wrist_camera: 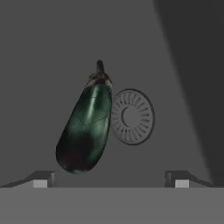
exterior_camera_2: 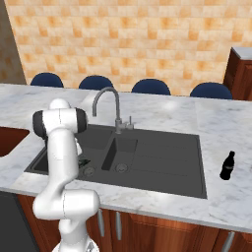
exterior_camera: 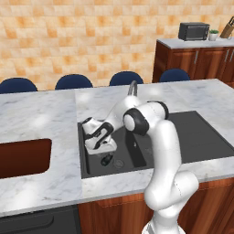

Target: Pick up all produce items and place them in the sink. Turn on the sink faucet to wash them. Then turn the sink off and put them in the tray.

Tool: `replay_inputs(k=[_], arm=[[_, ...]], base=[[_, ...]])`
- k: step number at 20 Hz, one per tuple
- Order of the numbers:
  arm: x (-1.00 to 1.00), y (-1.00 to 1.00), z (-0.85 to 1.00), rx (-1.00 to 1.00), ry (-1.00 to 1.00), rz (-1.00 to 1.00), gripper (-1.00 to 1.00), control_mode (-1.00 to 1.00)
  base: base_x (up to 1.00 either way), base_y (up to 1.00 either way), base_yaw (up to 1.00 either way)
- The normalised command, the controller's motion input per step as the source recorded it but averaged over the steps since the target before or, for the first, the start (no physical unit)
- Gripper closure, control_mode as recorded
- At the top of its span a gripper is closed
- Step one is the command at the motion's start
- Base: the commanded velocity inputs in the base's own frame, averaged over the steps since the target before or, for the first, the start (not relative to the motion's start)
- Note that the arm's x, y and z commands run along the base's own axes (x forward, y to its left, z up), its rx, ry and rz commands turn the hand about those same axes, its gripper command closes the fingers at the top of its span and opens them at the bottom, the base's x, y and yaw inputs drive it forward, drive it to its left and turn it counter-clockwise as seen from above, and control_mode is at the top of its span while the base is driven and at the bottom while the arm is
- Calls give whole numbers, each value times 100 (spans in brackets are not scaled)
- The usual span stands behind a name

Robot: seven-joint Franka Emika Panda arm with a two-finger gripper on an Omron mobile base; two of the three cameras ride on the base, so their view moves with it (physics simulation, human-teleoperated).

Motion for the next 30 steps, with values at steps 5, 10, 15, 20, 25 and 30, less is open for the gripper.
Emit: replay_inputs(k=[5, 10, 15, 20, 25, 30], arm=[[-26, -4, 67, 0, -15, 0, -100, -100], [-38, -8, 57, 0, -16, 0, -100, -100], [-45, -29, 51, 0, -17, 4, -100, -100], [-41, -36, 58, 0, -11, 4, -100, -100], [-37, -41, 54, 2, -5, 4, -100, -100], [-40, -48, 52, 5, -1, 5, -100, -100]], base=[[0, 0, 0], [0, 0, 0], [0, 0, 0], [0, 0, 0], [0, 0, 0], [0, 0, 0]])
